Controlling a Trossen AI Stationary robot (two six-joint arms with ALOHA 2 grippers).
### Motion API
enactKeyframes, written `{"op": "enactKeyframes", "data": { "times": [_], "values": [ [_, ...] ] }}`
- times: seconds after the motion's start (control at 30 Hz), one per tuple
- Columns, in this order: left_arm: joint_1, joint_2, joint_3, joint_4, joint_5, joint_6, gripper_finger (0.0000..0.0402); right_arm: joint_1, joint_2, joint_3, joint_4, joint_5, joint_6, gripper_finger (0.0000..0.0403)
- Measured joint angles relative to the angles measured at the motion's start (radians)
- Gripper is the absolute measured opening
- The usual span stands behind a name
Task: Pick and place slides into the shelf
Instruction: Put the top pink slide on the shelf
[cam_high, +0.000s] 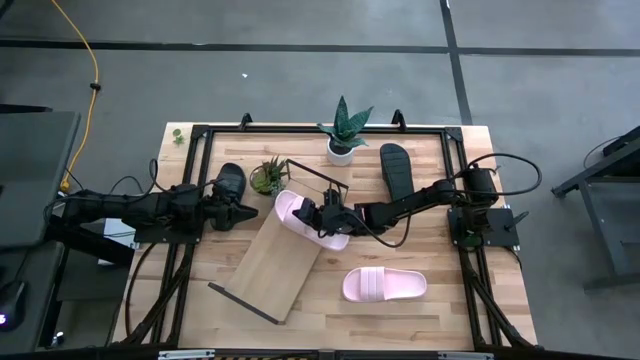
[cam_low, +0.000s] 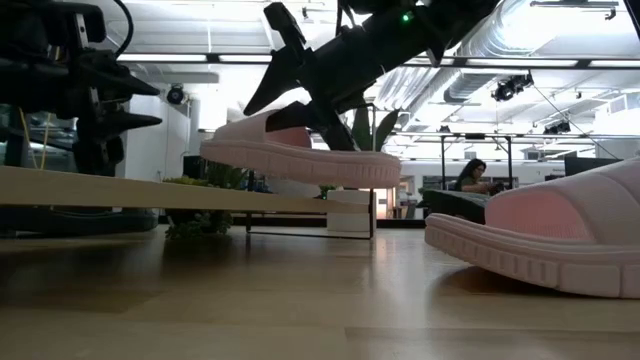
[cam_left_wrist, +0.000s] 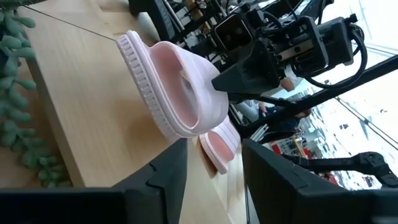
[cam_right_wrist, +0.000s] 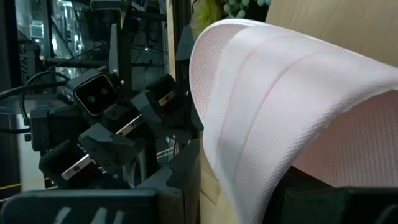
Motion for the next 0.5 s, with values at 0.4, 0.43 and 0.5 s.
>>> {"op": "enactKeyframes", "data": {
  "times": [0.4,0.43,0.5],
  "values": [
    [0.0,0.0,0.0,0.0,0.0,0.005,0.0127,-0.02,-0.001,0.18,-0.362,-0.017,-0.055,0.0099],
    [0.0,0.0,0.0,0.0,0.0,0.005,0.0127,-0.022,-0.001,0.194,-0.381,-0.012,-0.058,0.0099],
    [0.0,0.0,0.0,0.0,0.0,0.005,0.0127,-0.026,-0.002,0.209,-0.398,-0.013,-0.06,0.0099]
  ]
}}
